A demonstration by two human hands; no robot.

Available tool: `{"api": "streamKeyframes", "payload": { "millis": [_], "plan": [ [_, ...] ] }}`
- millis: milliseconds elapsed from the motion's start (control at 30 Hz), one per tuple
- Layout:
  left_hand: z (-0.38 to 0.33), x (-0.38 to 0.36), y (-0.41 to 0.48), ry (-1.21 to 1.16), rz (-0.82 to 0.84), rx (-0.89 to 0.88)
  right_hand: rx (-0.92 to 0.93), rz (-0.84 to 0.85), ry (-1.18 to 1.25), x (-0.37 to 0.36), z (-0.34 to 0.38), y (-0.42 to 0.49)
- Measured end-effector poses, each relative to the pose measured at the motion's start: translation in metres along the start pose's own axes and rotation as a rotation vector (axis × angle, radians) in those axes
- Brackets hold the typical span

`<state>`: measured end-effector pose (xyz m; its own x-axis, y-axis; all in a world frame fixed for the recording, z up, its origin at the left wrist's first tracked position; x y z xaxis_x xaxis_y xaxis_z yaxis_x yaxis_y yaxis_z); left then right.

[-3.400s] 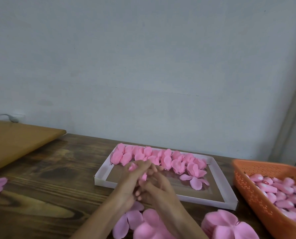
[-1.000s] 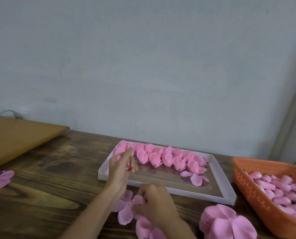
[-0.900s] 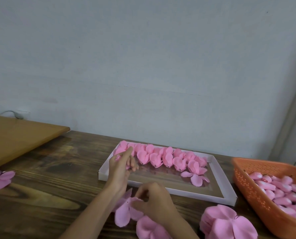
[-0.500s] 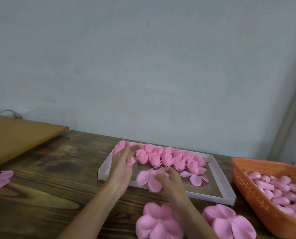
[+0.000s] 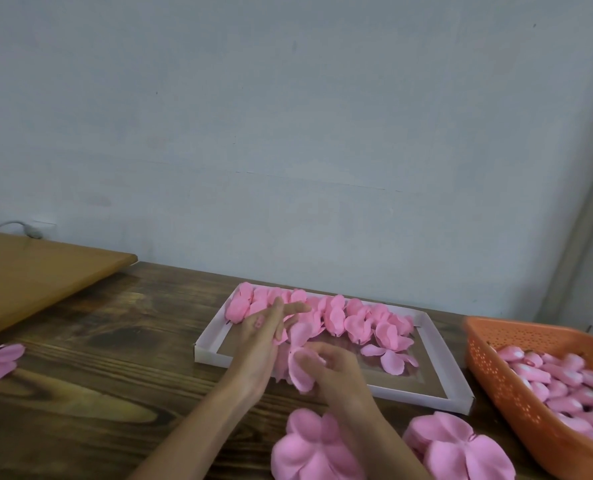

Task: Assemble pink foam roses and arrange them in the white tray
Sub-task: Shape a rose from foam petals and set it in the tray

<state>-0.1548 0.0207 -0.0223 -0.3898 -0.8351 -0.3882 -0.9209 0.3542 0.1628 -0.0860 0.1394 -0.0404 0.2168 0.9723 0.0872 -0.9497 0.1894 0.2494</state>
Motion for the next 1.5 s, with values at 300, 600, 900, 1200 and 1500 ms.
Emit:
{"api": "streamKeyframes", "payload": {
  "millis": [300,600,900,1200,1500],
  "plan": [
    [-0.003,-0.008,-0.006,-0.028,0.029,0.061,-0.034,-0.096,0.108,0.003,-0.002,-0.001],
    [-0.006,-0.01,-0.008,0.133,0.074,0.0,-0.016,-0.118,0.143,0.002,0.004,-0.002],
    [-0.003,-0.005,-0.005,0.08,0.011,0.037,0.005,-0.074,0.151,0.003,0.01,-0.002],
    [-0.003,-0.008,-0.009,0.118,0.042,0.074,-0.037,-0.098,0.131,0.002,0.008,-0.003],
    [-0.003,-0.004,-0.008,0.145,0.0,0.087,0.002,-0.092,0.092,0.006,0.012,-0.004]
  ]
}}
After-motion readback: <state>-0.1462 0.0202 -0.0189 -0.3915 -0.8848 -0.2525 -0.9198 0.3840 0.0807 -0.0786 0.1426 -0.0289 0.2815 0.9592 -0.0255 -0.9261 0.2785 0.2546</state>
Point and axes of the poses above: each hand's wrist, its own y-axis towards the middle knuckle, its own x-axis out of the back of the hand, z = x × y, the point moved 4 cm from there along y, towards the middle knuckle, and after that the axes turned 6 degrees about x, right-handed, at the moved point
